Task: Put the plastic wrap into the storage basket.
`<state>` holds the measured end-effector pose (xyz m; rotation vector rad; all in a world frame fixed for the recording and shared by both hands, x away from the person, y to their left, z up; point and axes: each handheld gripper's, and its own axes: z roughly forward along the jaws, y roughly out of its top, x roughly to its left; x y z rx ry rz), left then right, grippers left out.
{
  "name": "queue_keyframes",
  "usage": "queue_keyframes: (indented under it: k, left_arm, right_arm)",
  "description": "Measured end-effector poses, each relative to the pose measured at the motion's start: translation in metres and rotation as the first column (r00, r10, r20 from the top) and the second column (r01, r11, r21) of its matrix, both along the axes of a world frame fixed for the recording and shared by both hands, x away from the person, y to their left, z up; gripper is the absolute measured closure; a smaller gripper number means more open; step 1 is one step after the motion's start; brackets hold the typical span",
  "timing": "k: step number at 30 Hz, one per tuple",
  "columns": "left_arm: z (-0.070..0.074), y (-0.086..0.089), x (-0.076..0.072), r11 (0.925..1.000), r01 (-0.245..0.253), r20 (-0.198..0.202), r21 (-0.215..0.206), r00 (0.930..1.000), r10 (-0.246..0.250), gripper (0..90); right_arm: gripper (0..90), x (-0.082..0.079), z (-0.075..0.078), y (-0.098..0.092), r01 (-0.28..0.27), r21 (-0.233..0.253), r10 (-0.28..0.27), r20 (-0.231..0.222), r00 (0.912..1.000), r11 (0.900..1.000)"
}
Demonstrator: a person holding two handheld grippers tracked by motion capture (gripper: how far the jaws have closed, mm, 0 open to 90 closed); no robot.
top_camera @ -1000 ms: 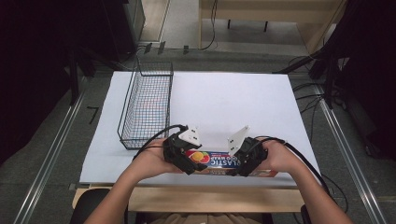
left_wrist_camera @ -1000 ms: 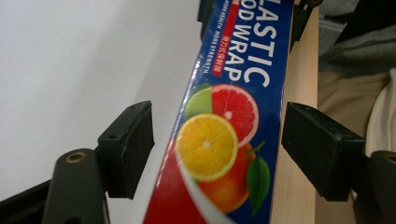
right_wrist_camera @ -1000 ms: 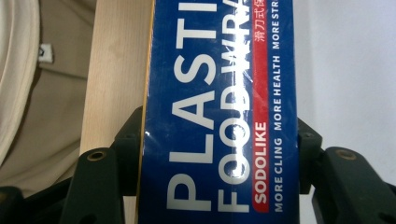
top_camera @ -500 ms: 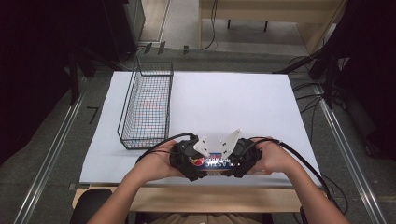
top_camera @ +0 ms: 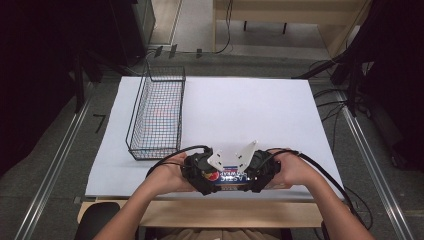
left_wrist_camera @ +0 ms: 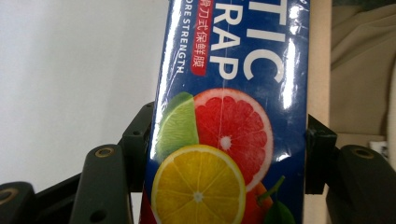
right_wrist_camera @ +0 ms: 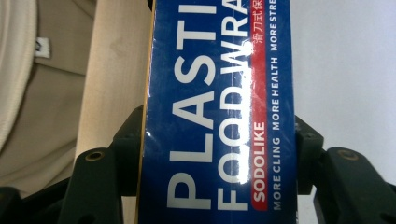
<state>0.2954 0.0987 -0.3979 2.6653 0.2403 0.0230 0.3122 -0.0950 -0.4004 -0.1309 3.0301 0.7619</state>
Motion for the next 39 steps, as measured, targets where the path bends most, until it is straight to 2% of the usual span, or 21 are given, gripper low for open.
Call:
queue_keyframes:
  k: [7,8,10,12,17,18,20,23,28,30,32,33,37,38,39]
  left_arm:
    - [0.004,0.000,-0.003,0.9999,0.011,-0.017,0.004,0.9998,-0.011,39.6]
    - [0.005,0.000,-0.004,1.0000,0.007,-0.022,0.000,0.9997,-0.007,39.6]
    - [0.006,0.002,-0.002,1.0000,-0.007,-0.043,0.002,0.9991,0.007,39.7]
    - [0.006,0.003,-0.002,0.9999,-0.014,-0.044,0.002,0.9989,0.014,39.7]
    - [0.010,0.009,-0.001,0.9996,-0.027,-0.033,0.005,0.9991,0.027,39.7]
    - [0.010,0.009,-0.002,0.9996,-0.026,-0.018,0.008,0.9995,0.027,39.7]
    - [0.011,0.011,-0.001,0.9993,-0.035,-0.015,0.012,0.9993,0.035,39.7]
    - [0.013,0.015,0.001,0.9988,-0.048,-0.020,0.002,0.9986,0.048,39.6]
    - [0.016,0.019,0.002,0.9983,-0.058,-0.008,0.004,0.9983,0.058,39.5]
    - [0.017,0.021,0.003,0.9974,-0.072,-0.016,0.001,0.9973,0.072,39.5]
    - [0.019,0.025,0.007,0.9958,-0.091,-0.019,0.003,0.9956,0.091,39.5]
    - [0.019,0.025,0.007,0.9958,-0.091,-0.019,0.003,0.9956,0.091,39.5]
    - [0.021,0.030,0.011,0.9924,-0.123,-0.014,0.001,0.9923,0.123,39.5]
    - [0.021,0.032,0.011,0.9912,-0.133,-0.020,-0.003,0.9910,0.132,39.5]
    - [0.022,0.033,0.012,0.9913,-0.131,-0.016,-0.005,0.9912,0.131,39.5]
  right_arm:
    - [38.2,-0.005,0.001,-0.001,-0.005,0.007,0.005,-0.005,1.0000,1.000]
    - [37.9,-0.005,0.002,-0.002,-0.011,0.015,0.012,-0.013,0.9999,1.000]
    - [34.0,-0.005,0.005,-0.006,-0.012,0.054,0.012,0.001,0.9999,0.998]
    - [31.8,-0.005,0.008,-0.010,-0.003,0.085,0.004,-0.002,1.0000,0.996]
    - [30.0,-0.001,0.009,-0.020,0.032,0.110,-0.030,-0.016,0.9994,0.993]
    - [27.5,0.000,0.009,-0.022,0.032,0.137,-0.031,-0.010,0.9995,0.990]
    - [24.3,0.001,0.011,-0.026,0.060,0.164,-0.063,0.009,0.9980,0.985]
    - [22.2,0.006,0.015,-0.037,0.090,0.198,-0.078,-0.065,0.9948,0.976]
    - [19.7,0.009,0.012,-0.041,0.131,0.212,-0.122,-0.055,0.9910,0.968]
    - [19.7,0.010,0.013,-0.044,0.144,0.217,-0.140,-0.034,0.9896,0.965]
    - [16.2,0.013,0.014,-0.047,0.165,0.223,-0.177,0.035,0.9835,0.961]
    - [15.9,0.017,0.015,-0.050,0.176,0.226,-0.189,0.037,0.9812,0.958]
    - [20.5,0.027,0.020,-0.061,0.261,0.246,-0.259,-0.038,0.9650,0.934]
    - [20.5,0.028,0.020,-0.063,0.272,0.250,-0.268,-0.048,0.9622,0.929]
    - [20.5,0.028,0.020,-0.063,0.272,0.250,-0.268,-0.048,0.9622,0.929]
